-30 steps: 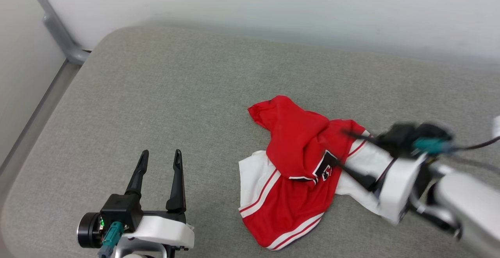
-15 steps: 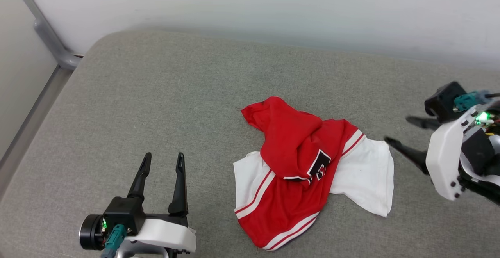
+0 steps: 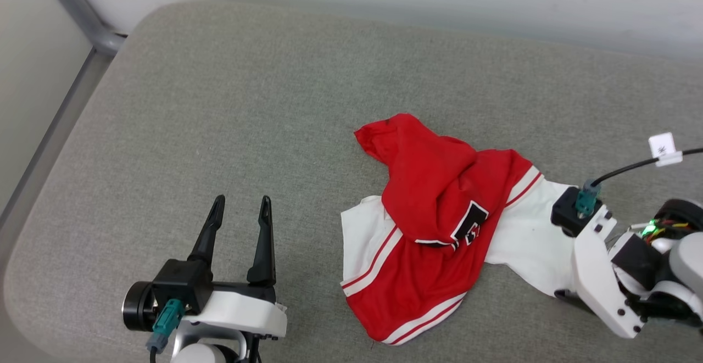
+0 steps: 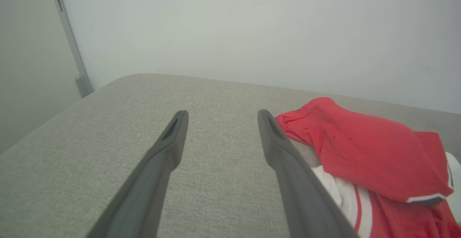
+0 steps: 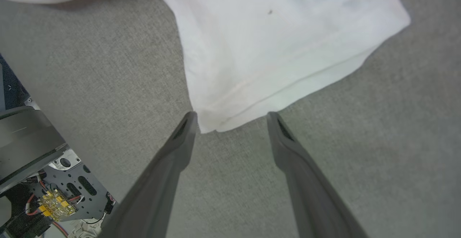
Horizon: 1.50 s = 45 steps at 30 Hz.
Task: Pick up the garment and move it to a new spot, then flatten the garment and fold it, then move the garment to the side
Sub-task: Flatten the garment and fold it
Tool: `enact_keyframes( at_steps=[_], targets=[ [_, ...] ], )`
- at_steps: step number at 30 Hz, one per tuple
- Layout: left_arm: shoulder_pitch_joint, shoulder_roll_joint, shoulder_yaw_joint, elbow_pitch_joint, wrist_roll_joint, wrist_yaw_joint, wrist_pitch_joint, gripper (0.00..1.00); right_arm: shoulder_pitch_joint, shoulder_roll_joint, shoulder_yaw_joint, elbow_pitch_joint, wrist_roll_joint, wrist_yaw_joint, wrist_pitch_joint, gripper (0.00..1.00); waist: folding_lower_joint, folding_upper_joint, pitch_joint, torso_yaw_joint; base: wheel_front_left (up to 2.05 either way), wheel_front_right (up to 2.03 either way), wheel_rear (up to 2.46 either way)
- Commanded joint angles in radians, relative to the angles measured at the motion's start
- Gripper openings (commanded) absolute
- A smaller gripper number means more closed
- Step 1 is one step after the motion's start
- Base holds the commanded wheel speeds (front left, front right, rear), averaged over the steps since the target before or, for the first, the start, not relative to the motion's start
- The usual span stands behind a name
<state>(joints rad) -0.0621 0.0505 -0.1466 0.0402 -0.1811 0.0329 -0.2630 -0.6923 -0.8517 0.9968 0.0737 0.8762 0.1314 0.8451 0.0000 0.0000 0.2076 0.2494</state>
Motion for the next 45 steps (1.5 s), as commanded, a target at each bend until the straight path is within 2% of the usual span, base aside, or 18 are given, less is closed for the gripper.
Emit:
enact_keyframes(
  at_steps=[1,7,8,9,13,19,23,25,29,30,31,32,36,41,42,43,45],
  targets=[
    [-0.019,0.0,-0.001,0.0,-0.007,0.002,-0.003,1.0,-0.002,0.014,0.019,0.025,-0.004,-0.001,-0.006,1.0,0.0,0.0,0.021,0.012,0.0,0.0,0.0],
    [-0.037,0.0,-0.005,0.004,-0.011,0.01,-0.003,1.0,0.015,0.06,0.112,0.136,-0.006,-0.001,-0.07,1.0,0.0,0.0,0.042,0.019,0.0,0.0,0.0],
    [-0.037,0.0,-0.004,0.005,-0.011,0.012,-0.003,1.0,0.015,0.066,0.117,0.151,-0.001,-0.002,-0.092,0.62,0.0,0.0,0.042,0.018,0.0,0.0,0.0],
    [-0.036,0.0,-0.003,0.006,-0.01,0.013,-0.003,1.0,0.01,0.069,0.121,0.158,-0.007,-0.002,-0.124,0.0,0.0,0.0,0.039,0.015,0.0,0.0,0.0],
    [-0.014,0.0,0.011,0.014,0.001,0.016,-0.003,1.0,-0.018,0.059,0.098,0.162,0.001,-0.001,-0.252,0.0,0.0,0.0,0.011,-0.007,0.0,0.0,0.0],
    [0.018,-0.001,0.034,0.023,0.011,0.008,-0.003,1.0,0.021,-0.04,0.03,0.103,0.013,-0.001,-0.399,0.0,0.0,0.0,-0.053,-0.056,0.0,0.0,0.0],
    [0.039,0.0,0.043,0.024,0.02,0.004,-0.003,1.0,0.113,-0.126,-0.041,0.07,0.043,-0.001,-0.448,0.0,0.0,0.0,-0.08,-0.091,0.0,0.0,0.0],
    [0.042,0.0,0.045,0.025,0.02,0.003,-0.003,1.0,0.145,-0.142,-0.059,0.066,0.054,-0.001,-0.454,0.0,0.0,0.0,-0.084,-0.098,0.0,0.0,0.0],
    [0.056,0.0,0.051,0.025,0.027,0.0,-0.003,1.0,0.323,-0.199,-0.151,0.095,0.118,-0.001,-0.465,0.0,0.0,0.0,-0.097,-0.123,0.0,0.0,0.0],
    [0.056,0.0,0.051,0.025,0.027,0.0,-0.003,1.0,0.323,-0.199,-0.151,0.095,0.118,-0.001,-0.465,0.0,0.0,0.0,-0.097,-0.123,0.0,0.0,0.0],
    [0.054,0.0,0.051,0.027,0.03,-0.004,-0.003,1.0,0.401,-0.208,-0.177,0.13,0.136,-0.001,-0.46,0.0,0.0,0.0,-0.097,-0.124,0.0,0.0,0.0],
    [0.054,0.0,0.051,0.027,0.03,-0.004,-0.003,1.0,0.401,-0.208,-0.177,0.13,0.136,-0.001,-0.46,0.0,0.0,0.0,-0.097,-0.124,0.0,0.0,0.0],
    [0.05,0.0,0.056,0.036,0.03,-0.011,-0.003,1.0,0.566,-0.19,-0.247,0.233,0.195,-0.001,-0.463,0.0,0.0,0.0,-0.094,-0.116,0.0,0.0,0.0],
    [0.045,-0.001,0.062,0.042,0.034,-0.015,-0.003,1.0,0.623,-0.162,-0.285,0.298,0.16,-0.002,-0.487,0.0,0.0,0.0,-0.092,-0.109,0.0,0.0,0.0],
    [0.046,-0.001,0.064,0.044,0.036,-0.017,-0.003,1.0,0.622,-0.142,-0.303,0.299,0.157,-0.002,-0.504,0.38,0.0,0.0,-0.094,-0.11,0.0,0.0,0.0],
    [0.048,0.0,0.069,0.045,0.038,-0.019,-0.003,1.0,0.613,-0.123,-0.323,0.294,0.152,-0.002,-0.523,1.0,0.0,0.0,-0.097,-0.112,0.0,0.0,0.0],
    [0.049,0.0,0.08,0.048,0.045,-0.023,-0.003,1.0,0.592,-0.101,-0.355,0.267,0.121,-0.002,-0.561,1.0,0.0,0.0,-0.104,-0.121,0.0,0.0,0.0]
  ],
)
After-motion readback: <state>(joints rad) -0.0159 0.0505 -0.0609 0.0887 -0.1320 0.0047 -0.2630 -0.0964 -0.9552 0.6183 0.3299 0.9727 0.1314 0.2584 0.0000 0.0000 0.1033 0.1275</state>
